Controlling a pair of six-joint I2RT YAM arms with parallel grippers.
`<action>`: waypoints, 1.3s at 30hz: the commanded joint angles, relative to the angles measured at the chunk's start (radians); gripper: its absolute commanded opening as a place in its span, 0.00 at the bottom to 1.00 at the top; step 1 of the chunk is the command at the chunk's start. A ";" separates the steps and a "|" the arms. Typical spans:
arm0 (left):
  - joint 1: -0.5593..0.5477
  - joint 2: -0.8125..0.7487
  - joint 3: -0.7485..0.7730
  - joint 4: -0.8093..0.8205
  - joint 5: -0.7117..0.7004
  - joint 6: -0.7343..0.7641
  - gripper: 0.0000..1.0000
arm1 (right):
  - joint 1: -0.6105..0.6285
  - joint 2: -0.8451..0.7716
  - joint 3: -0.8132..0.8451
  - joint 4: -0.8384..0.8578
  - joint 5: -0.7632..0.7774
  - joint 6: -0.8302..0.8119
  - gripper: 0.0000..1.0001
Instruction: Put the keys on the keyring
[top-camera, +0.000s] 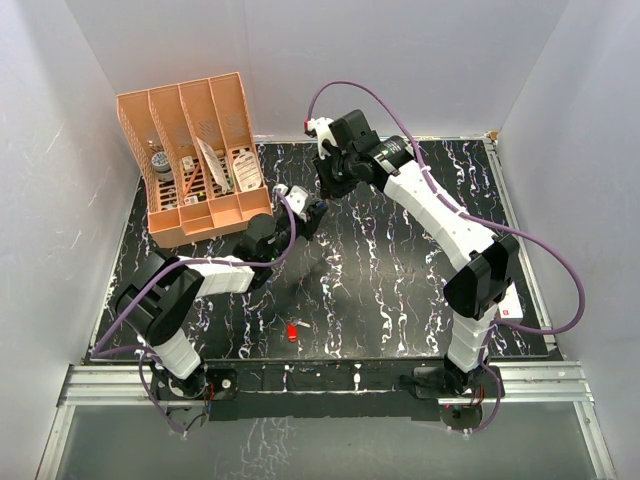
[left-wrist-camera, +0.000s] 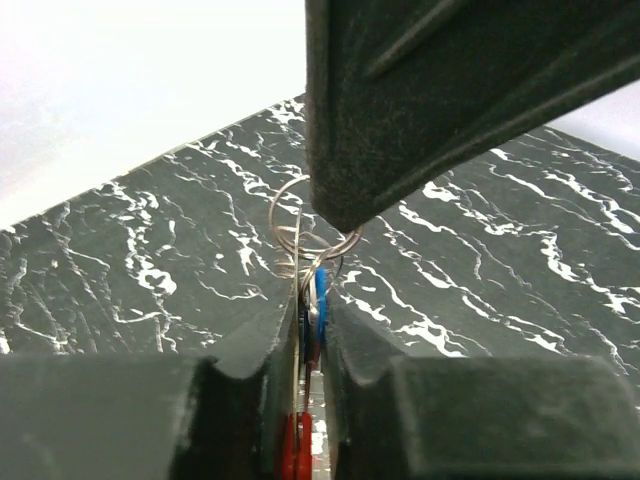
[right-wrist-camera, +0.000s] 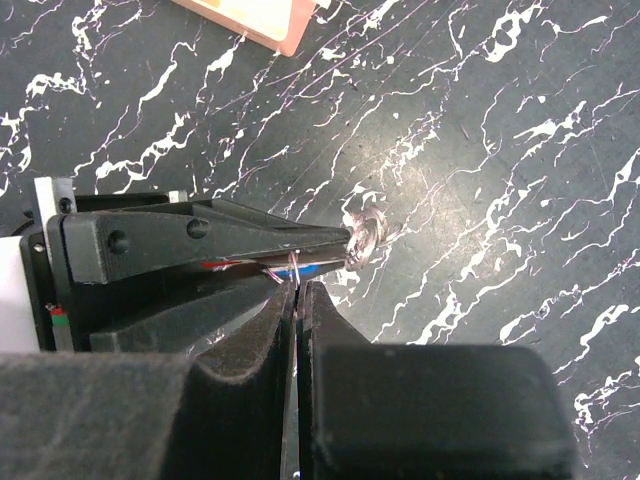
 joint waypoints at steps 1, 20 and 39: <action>0.002 -0.015 0.021 0.096 -0.038 0.042 0.02 | -0.004 -0.032 0.039 0.014 -0.011 0.007 0.00; 0.004 0.001 -0.055 0.122 0.008 0.443 0.00 | -0.005 0.022 0.126 -0.196 -0.054 -0.025 0.00; 0.003 -0.068 -0.016 -0.010 0.036 0.320 0.00 | -0.008 -0.023 -0.053 0.060 -0.041 0.042 0.21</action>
